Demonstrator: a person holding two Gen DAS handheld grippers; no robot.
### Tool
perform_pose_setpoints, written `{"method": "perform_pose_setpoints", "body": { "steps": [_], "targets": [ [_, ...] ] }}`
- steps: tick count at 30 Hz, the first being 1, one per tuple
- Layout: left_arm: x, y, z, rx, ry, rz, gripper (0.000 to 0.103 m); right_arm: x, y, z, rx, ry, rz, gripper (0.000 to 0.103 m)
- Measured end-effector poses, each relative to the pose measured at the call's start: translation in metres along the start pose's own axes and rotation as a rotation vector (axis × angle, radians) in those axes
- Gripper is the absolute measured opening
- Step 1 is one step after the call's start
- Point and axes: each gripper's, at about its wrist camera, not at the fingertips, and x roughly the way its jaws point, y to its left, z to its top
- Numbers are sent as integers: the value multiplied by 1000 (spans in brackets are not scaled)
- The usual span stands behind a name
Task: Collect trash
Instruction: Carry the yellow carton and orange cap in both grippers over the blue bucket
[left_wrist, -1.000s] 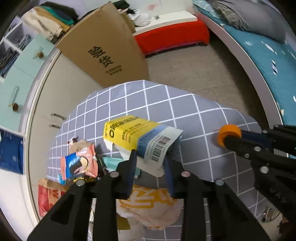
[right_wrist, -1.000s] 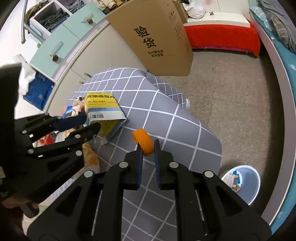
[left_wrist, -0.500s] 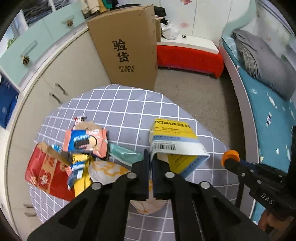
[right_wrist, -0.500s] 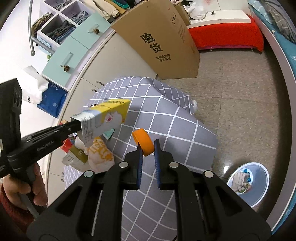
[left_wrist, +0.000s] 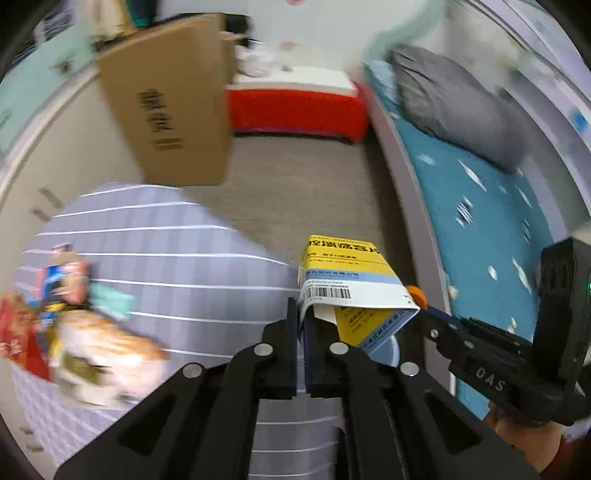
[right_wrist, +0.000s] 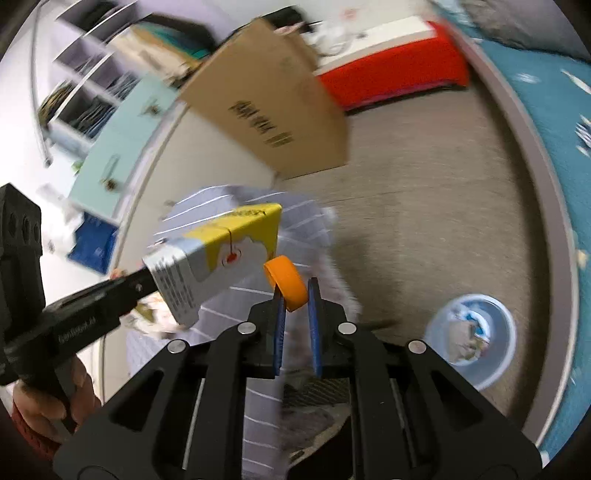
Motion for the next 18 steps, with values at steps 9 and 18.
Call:
{"method": "perform_pose_setpoints", "body": {
  "steps": [9, 18],
  "targets": [
    [122, -101, -41, 101, 212, -131, 2, 6, -135, -60, 262, 59, -187, 12],
    [241, -122, -84, 81, 381, -75, 2, 61, -217, -103, 377, 129, -288, 20]
  ]
}}
